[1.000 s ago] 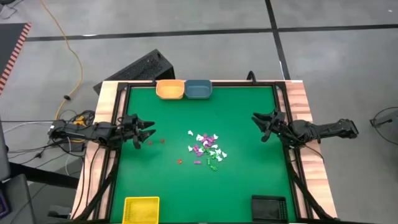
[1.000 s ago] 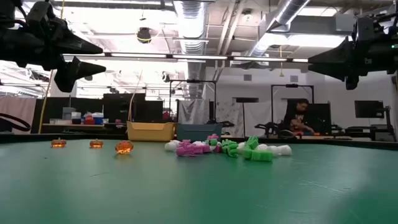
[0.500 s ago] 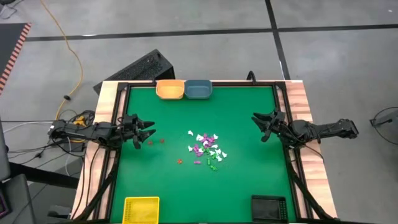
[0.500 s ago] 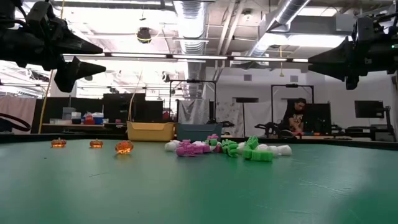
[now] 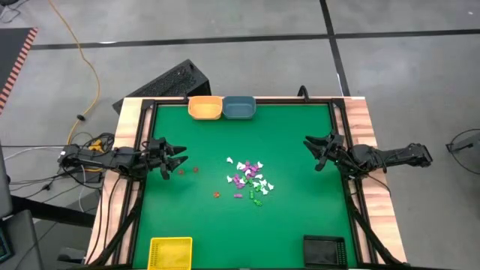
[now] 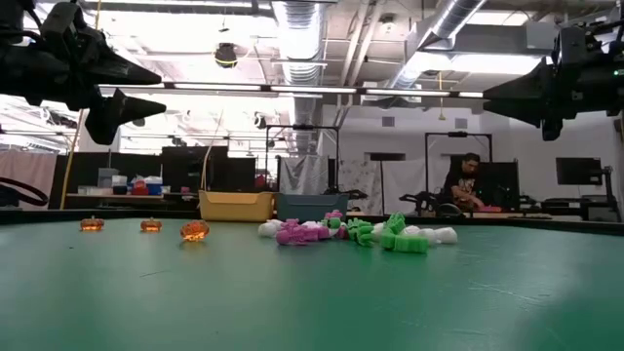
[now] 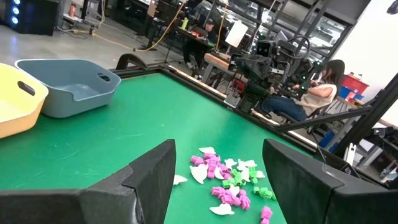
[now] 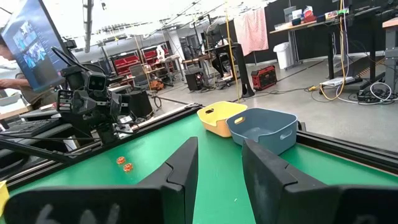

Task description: Sort Halloween decoration

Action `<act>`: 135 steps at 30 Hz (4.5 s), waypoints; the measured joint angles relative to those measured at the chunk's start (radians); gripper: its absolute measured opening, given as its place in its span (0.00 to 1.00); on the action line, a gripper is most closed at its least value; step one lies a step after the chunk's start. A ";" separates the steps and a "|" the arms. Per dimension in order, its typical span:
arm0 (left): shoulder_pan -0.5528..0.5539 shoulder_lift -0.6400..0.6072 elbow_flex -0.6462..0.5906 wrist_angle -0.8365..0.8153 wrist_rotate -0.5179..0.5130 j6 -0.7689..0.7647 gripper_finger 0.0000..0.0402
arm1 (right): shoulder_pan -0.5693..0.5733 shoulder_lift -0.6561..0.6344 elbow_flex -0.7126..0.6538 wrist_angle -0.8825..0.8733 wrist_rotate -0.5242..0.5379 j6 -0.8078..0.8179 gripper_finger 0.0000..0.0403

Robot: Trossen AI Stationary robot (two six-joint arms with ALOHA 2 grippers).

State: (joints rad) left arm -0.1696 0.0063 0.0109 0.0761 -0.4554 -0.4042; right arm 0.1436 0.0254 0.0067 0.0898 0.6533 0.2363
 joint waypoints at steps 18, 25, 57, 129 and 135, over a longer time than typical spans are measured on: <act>0.000 0.000 0.000 0.000 0.000 0.000 0.58 | 0.000 0.000 0.000 0.000 0.000 0.000 0.31; 0.001 0.000 0.000 0.001 -0.041 -0.009 0.58 | 0.000 0.000 0.000 0.000 0.000 0.000 0.31; 0.002 0.000 0.000 0.008 -0.245 -0.514 0.58 | -0.001 0.000 0.000 0.000 -0.003 0.155 0.31; 0.002 0.501 0.848 -0.674 -0.187 -0.178 0.58 | -0.105 1.504 1.049 -0.206 -0.514 -0.029 0.31; 0.002 0.501 0.848 -0.708 -0.180 -0.129 0.58 | -0.017 1.595 1.051 -0.148 -0.468 0.001 0.31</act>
State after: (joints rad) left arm -0.1677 0.5076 0.8593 -0.6319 -0.6358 -0.5329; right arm 0.1264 1.6206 1.0580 -0.0579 0.1856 0.2377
